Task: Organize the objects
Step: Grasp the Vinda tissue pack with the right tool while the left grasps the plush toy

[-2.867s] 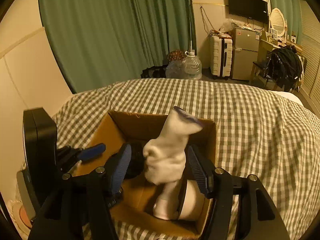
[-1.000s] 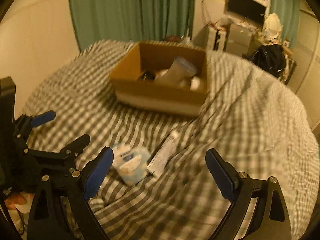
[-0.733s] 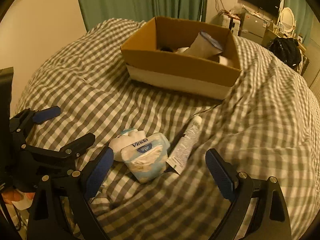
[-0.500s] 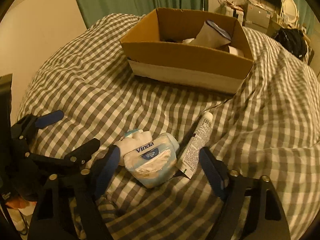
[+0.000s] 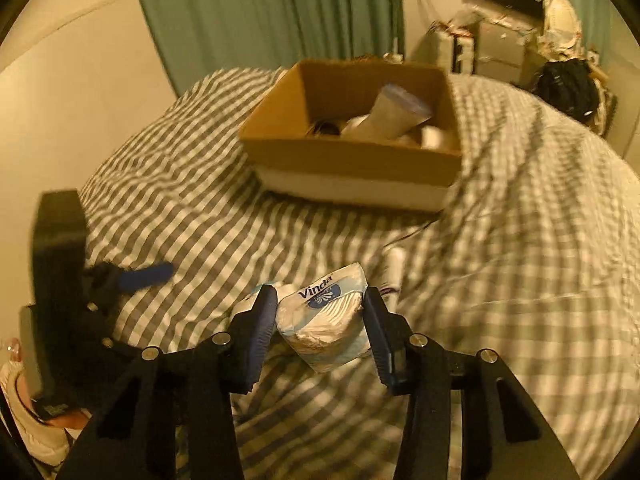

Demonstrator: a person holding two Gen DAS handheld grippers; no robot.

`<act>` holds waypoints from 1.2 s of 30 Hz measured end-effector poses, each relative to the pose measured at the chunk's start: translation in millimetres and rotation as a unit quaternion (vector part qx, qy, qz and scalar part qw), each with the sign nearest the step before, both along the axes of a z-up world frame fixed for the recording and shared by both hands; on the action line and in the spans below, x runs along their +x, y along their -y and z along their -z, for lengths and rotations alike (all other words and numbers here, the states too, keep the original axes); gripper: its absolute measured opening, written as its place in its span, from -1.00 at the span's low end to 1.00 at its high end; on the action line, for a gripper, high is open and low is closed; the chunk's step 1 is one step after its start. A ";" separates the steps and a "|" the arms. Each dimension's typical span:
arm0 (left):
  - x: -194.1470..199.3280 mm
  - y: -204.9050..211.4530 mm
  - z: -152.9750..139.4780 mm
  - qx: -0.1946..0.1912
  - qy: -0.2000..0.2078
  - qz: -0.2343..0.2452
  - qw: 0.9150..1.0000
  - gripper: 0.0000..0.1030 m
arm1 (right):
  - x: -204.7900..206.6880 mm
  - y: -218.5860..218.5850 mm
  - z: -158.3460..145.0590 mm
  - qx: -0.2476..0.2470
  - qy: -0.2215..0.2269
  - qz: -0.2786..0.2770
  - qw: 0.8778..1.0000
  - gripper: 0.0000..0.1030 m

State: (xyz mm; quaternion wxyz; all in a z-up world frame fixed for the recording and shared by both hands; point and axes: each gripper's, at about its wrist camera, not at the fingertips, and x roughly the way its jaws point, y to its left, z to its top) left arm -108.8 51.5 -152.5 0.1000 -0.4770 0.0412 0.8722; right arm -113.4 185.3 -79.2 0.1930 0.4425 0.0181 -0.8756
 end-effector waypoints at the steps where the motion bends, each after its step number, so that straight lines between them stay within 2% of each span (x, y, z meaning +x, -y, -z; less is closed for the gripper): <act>1: -3.3 -5.5 2.9 -0.001 0.003 0.006 1.000 0.98 | 0.3 -4.6 -3.0 -0.002 -0.002 0.006 1.000 -0.14; 5: -16.4 -16.0 16.4 -0.003 0.019 0.015 1.000 0.91 | -0.2 -16.7 -6.7 -0.010 -0.006 0.018 1.000 -0.14; 7: -20.3 -17.2 23.1 -0.002 0.028 0.018 0.999 0.69 | -1.5 -21.0 -5.5 -0.017 -0.004 0.021 1.000 -0.14; 8: -21.6 -18.0 25.3 -0.001 0.032 0.022 0.999 0.64 | -2.2 -22.2 -4.1 -0.019 -0.003 0.023 1.000 -0.14; 10: -21.9 -19.2 27.8 0.001 0.034 0.028 0.999 0.28 | -4.0 -24.7 0.0 -0.021 0.001 0.025 0.999 -0.14; 11: -22.3 -20.1 28.7 0.002 0.037 0.030 0.999 0.18 | -5.3 -25.9 1.8 -0.024 0.003 0.025 0.999 -0.14; 12: -22.7 -20.5 29.6 0.003 0.040 0.034 0.999 0.00 | -5.5 -26.7 3.5 -0.025 0.004 0.025 0.999 -0.14; 21: -16.5 -18.9 24.2 0.001 0.034 0.032 0.999 0.00 | -1.5 -25.5 3.6 -0.020 0.002 0.028 0.999 -0.14; 28: 3.9 -13.0 3.6 0.005 0.009 0.027 1.000 0.00 | 13.3 -17.9 -0.5 -0.009 -0.008 0.028 1.000 -0.14; 36: 30.5 -5.7 -19.8 0.016 -0.013 0.027 0.999 0.00 | 37.2 -6.8 -19.5 -0.002 -0.035 0.026 0.999 -0.15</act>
